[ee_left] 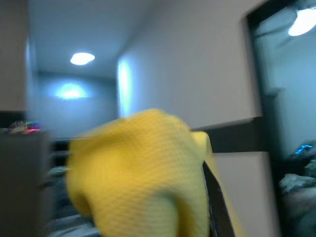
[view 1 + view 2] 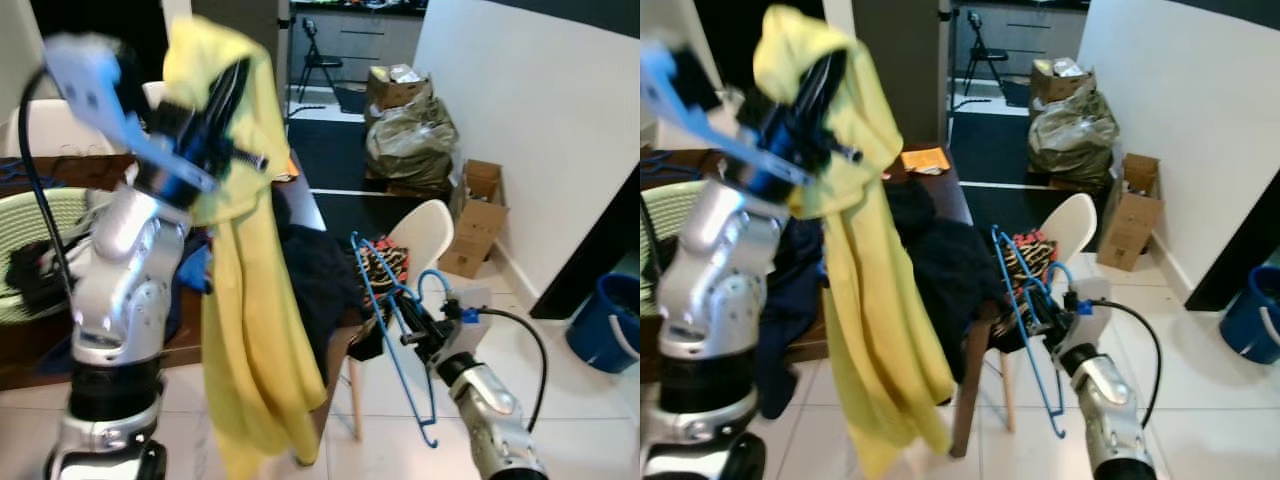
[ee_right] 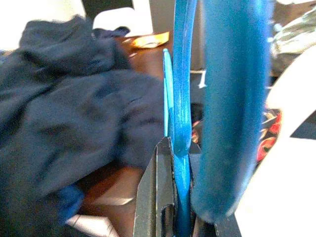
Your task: Hang hanger
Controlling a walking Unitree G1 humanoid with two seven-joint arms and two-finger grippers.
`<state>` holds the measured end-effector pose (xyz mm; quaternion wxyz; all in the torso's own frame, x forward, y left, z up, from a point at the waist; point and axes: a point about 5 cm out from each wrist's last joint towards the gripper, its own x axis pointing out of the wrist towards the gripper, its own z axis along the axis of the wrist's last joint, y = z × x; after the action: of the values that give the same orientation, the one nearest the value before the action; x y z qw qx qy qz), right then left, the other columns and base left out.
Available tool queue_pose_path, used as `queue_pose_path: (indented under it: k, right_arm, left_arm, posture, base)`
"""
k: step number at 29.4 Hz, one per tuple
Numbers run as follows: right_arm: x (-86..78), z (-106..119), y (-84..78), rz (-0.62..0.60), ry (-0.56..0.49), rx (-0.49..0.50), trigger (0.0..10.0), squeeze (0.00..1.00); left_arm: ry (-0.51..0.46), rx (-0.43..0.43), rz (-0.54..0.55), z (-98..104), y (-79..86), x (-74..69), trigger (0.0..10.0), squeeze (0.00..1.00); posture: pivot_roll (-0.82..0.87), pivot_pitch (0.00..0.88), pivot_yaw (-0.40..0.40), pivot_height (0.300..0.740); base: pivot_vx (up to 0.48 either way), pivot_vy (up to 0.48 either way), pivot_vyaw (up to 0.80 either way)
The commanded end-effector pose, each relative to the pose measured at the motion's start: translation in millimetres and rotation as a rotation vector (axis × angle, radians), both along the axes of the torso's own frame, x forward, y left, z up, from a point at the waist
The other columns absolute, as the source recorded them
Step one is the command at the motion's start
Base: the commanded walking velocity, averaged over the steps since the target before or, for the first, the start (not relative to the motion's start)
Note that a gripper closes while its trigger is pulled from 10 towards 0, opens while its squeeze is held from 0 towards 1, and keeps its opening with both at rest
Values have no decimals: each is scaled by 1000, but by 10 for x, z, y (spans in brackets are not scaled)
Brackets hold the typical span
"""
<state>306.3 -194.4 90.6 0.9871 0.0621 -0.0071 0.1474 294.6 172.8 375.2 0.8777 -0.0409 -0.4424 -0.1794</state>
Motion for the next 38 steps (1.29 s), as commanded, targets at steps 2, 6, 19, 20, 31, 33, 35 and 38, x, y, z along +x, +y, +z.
queue_pose_path:
  k: [2,6,19,20,31,33,35,38]
  right_arm:
    - [-5,15,-34,-9,5,0,10000,0]
    - [-3,11,-22,-6,11,-4,10000,0]
    - [-56,-14,-83,-23,38,-19,10000,0]
    - [-56,-14,-83,-23,38,-19,10000,0]
    - [-65,-15,-122,-42,52,-43,10000,0]
    - [-71,-19,-130,-46,54,-44,10000,0]
    - [-78,-24,-132,-47,57,-44,10000,0]
    - [-85,-29,-126,-46,60,-44,10000,0]
  left_arm:
    - [-42,-32,142,176,295,-7,10000,0]
    - [-35,-23,220,232,453,27,10000,0]
    - [508,-115,517,-539,945,563,10000,0]
    - [508,-115,517,-539,945,563,10000,0]
    - [544,191,-169,-1081,-232,485,10000,0]
    - [496,254,-339,-1102,-464,291,10000,0]
    - [473,301,-474,-1146,-621,112,10000,0]
    - [487,367,-539,-1248,-712,-7,10000,0]
  posture:
    - [31,0,-34,740]
    - [28,0,-29,740]
    - [1,0,-13,740]
    - [1,0,-13,740]
    - [-5,0,-11,740]
    - [-6,0,-14,740]
    - [-5,0,-15,740]
    - [-2,0,-16,740]
  base:
    - [480,0,0]
    - [480,0,0]
    - [295,0,0]
    - [0,0,0]
    - [0,0,0]
    - [0,0,0]
    - [0,0,0]
    - [0,0,0]
